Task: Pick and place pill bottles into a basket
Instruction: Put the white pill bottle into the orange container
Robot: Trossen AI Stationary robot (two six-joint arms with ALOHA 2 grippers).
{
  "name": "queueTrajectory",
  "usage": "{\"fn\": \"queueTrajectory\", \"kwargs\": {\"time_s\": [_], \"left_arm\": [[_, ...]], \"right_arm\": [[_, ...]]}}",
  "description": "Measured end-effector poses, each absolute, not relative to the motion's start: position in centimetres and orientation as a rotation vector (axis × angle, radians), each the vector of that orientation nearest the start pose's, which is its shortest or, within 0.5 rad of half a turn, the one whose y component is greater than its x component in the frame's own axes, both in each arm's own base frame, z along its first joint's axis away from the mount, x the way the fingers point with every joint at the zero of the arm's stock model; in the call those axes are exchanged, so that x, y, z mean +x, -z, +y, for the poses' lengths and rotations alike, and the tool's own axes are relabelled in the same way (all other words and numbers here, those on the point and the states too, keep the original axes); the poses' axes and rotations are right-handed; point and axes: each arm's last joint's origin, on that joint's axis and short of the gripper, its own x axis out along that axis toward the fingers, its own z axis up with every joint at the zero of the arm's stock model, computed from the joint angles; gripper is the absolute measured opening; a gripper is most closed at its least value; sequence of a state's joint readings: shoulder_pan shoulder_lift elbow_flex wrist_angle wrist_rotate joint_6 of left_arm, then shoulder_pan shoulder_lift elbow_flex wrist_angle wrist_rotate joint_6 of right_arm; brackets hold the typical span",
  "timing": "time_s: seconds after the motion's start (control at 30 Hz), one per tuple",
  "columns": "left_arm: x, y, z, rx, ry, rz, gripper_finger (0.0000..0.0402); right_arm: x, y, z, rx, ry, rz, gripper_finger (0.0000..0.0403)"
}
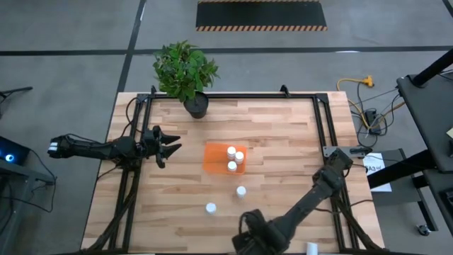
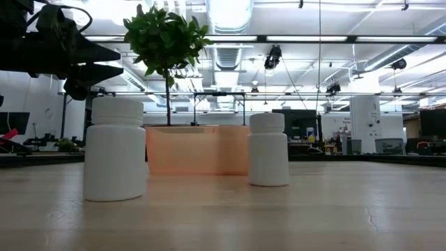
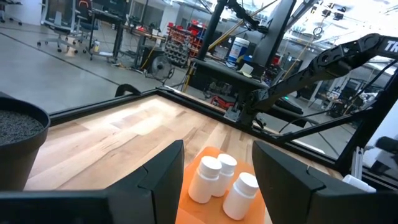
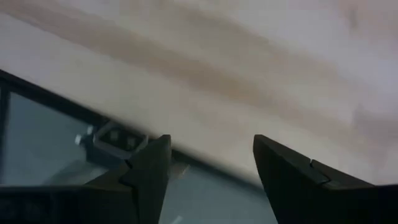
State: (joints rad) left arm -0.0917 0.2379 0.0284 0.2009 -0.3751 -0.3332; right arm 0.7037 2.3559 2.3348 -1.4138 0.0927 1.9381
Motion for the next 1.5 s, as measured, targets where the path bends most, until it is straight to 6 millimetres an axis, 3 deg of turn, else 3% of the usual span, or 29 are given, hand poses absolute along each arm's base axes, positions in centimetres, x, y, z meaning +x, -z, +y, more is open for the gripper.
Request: {"fn": "queueTrajectory", "kwargs": {"time_s": [0.2,0.37,0.7,0.97,1.1,1.33,1.5], "left_arm": [[11.1,-17.3,0.0,-0.329,-0.282,-0.039,0.0173],[11.1,-17.3,0.0,-0.329,-0.282,-0.039,0.0173],[11.1,-17.3,0.0,-0.329,-0.282,-0.039,0.0173],[11.1,-17.3,0.0,-0.329,-0.282,-0.039,0.0173],[11.1,-17.3,0.0,-0.329,-0.282,-0.039,0.0173],[11.1,-17.3,0.0,-0.329,-0.282,-0.039,0.0173],[11.1,-17.3,0.0,-0.329,-0.281,-0.039,0.0173]], "right_arm": [[33.6,-25.8,32.0,1.246,0.966,1.287,0.021],[32.1,-25.9,33.6,1.258,0.956,1.433,0.0209],[30.4,-25.9,35.1,1.224,0.914,1.519,0.0209],[31.4,-26.5,35.9,1.207,0.689,1.258,0.0211],[31.4,-26.9,37.0,1.251,0.584,1.241,0.0209],[28.9,-26.1,37.6,1.356,0.883,1.325,0.0205],[28.1,-25.5,38.1,1.356,0.94,1.475,0.0205]]}}
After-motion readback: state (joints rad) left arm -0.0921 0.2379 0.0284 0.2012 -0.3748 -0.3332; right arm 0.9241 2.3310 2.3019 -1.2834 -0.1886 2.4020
